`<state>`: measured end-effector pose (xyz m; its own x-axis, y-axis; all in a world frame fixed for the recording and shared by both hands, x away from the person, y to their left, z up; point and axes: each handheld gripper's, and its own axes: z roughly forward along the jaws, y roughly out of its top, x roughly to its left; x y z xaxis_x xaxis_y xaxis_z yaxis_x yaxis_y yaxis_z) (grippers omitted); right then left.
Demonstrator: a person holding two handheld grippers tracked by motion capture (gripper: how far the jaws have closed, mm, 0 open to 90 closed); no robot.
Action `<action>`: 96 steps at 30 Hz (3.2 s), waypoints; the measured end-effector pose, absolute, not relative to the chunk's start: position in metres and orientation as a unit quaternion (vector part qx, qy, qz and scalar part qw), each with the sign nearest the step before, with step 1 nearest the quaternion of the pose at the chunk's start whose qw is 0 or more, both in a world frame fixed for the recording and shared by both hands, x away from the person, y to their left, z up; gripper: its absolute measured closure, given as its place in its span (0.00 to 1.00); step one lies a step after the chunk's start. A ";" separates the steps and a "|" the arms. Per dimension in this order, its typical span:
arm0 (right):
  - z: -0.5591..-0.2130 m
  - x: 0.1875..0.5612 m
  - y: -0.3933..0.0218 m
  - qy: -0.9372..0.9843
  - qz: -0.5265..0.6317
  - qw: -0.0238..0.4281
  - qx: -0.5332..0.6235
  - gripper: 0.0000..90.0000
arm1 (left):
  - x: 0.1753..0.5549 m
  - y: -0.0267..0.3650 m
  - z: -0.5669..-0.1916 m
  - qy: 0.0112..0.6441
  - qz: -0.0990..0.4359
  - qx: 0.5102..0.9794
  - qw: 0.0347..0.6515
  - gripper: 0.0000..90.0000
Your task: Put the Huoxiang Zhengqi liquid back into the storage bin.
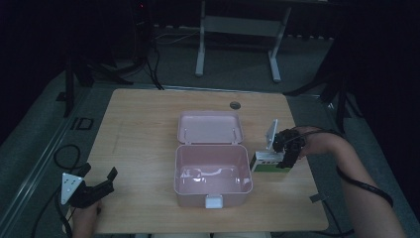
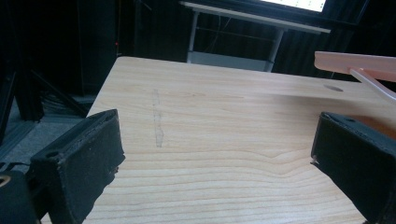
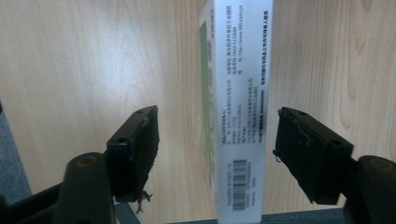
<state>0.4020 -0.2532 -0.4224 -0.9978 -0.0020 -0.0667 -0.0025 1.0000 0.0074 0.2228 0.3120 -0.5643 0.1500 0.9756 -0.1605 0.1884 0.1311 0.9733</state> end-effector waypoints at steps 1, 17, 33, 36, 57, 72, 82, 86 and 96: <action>-0.425 0.404 -0.252 0.999 0.000 0.032 0.000 0.34 | 0.223 0.312 -0.564 0.535 0.372 0.544 0.529 0.02; -0.451 0.423 -0.246 1.000 -0.026 0.014 -0.002 0.53 | 0.223 0.312 -0.564 0.535 0.372 0.544 0.528 0.02; -0.463 0.424 -0.247 0.999 -0.033 0.000 -0.005 0.68 | 0.223 0.312 -0.564 0.534 0.372 0.545 0.528 0.03; -0.463 0.423 -0.247 0.999 -0.033 0.000 -0.008 0.68 | 0.223 0.312 -0.564 0.534 0.373 0.545 0.528 0.02; -0.440 0.397 -0.245 0.999 -0.042 -0.016 -0.012 0.69 | 0.223 0.311 -0.564 0.535 0.374 0.546 0.526 0.02; -0.407 0.370 -0.245 0.999 -0.043 -0.006 -0.001 0.69 | 0.223 0.311 -0.564 0.535 0.372 0.546 0.526 0.02; -0.381 0.356 -0.243 0.999 -0.050 0.003 0.002 0.69 | 0.223 0.311 -0.564 0.536 0.372 0.546 0.526 0.02; -0.370 0.353 -0.242 0.999 -0.050 0.006 0.009 0.69 | 0.223 0.311 -0.564 0.536 0.371 0.546 0.526 0.02; -0.338 0.346 -0.236 0.998 -0.046 0.025 0.019 0.69 | 0.223 0.311 -0.564 0.536 0.372 0.546 0.527 0.02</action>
